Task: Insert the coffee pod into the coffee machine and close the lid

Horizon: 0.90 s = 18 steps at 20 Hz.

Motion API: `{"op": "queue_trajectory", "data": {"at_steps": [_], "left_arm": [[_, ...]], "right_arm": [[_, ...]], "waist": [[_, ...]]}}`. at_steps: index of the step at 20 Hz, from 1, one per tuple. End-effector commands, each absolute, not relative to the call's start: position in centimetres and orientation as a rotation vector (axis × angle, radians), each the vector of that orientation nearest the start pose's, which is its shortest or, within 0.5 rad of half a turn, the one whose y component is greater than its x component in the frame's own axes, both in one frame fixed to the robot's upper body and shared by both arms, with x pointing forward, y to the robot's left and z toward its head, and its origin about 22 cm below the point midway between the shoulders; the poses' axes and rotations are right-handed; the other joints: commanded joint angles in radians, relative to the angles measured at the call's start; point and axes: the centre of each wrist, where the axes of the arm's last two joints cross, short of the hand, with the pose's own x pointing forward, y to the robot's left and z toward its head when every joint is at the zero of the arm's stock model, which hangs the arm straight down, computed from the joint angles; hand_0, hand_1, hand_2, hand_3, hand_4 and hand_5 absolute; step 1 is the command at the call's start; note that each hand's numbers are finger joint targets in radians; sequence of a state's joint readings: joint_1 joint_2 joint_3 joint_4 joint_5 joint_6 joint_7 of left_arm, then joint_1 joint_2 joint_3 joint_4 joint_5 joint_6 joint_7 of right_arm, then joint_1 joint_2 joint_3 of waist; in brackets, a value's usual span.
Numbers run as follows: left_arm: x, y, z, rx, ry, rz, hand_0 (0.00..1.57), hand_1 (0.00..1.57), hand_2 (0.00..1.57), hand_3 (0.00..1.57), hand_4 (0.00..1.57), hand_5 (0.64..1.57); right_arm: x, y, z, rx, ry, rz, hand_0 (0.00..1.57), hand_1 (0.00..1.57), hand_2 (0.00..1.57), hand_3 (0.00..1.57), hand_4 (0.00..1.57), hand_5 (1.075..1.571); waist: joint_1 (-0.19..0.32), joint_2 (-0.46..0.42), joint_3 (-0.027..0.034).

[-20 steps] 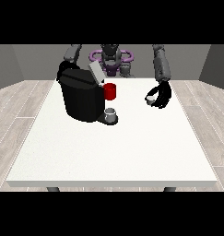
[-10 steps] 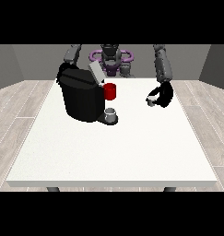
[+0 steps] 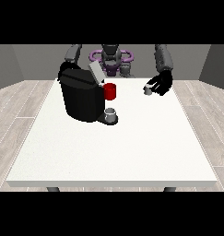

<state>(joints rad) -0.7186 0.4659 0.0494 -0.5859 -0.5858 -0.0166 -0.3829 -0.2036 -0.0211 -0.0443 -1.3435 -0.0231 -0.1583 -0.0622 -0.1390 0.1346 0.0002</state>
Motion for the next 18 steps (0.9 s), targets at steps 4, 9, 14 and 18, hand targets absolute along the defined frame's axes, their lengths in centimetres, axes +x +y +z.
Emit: {"op": "queue_trajectory", "data": {"at_steps": [4, 9, 14, 18], "left_arm": [[41.6, 34.0, 10.1, 0.612, -1.619, -0.967, 1.25, 1.25, 1.33, 1.29, 0.57, 1.571], [43.4, 31.8, 13.7, 0.623, -1.592, -0.912, 1.27, 1.27, 1.34, 1.29, 0.55, 1.571], [44.2, 28.6, 15.3, 0.646, -1.623, -0.946, 1.26, 1.26, 1.33, 1.28, 0.54, 1.571], [45.0, 29.6, 18.5, 0.692, -1.626, -0.830, 1.25, 1.25, 1.29, 1.24, 0.51, 1.571]], "right_arm": [[29.6, -20.9, -0.9, -0.065, -1.605, -0.076, 0.00, 0.00, 0.00, 0.00, 0.49, 1.571], [30.1, -22.2, -0.2, -0.058, -1.600, -0.080, 0.00, 0.00, 0.00, 0.00, 0.50, 1.571], [31.0, -22.4, 0.8, -0.042, -1.623, -0.049, 0.00, 0.00, 0.00, 0.00, 0.52, 1.571], [31.2, -20.2, 2.3, -0.060, -1.653, -0.026, 0.00, 0.00, 0.00, 0.00, 0.49, 1.571]], "waist": [[-0.008, 0.019, -0.0002], [-0.055, -0.010, 0.0000], [-0.044, -0.025, 0.0000], [-0.115, 0.032, -0.0004]]}}
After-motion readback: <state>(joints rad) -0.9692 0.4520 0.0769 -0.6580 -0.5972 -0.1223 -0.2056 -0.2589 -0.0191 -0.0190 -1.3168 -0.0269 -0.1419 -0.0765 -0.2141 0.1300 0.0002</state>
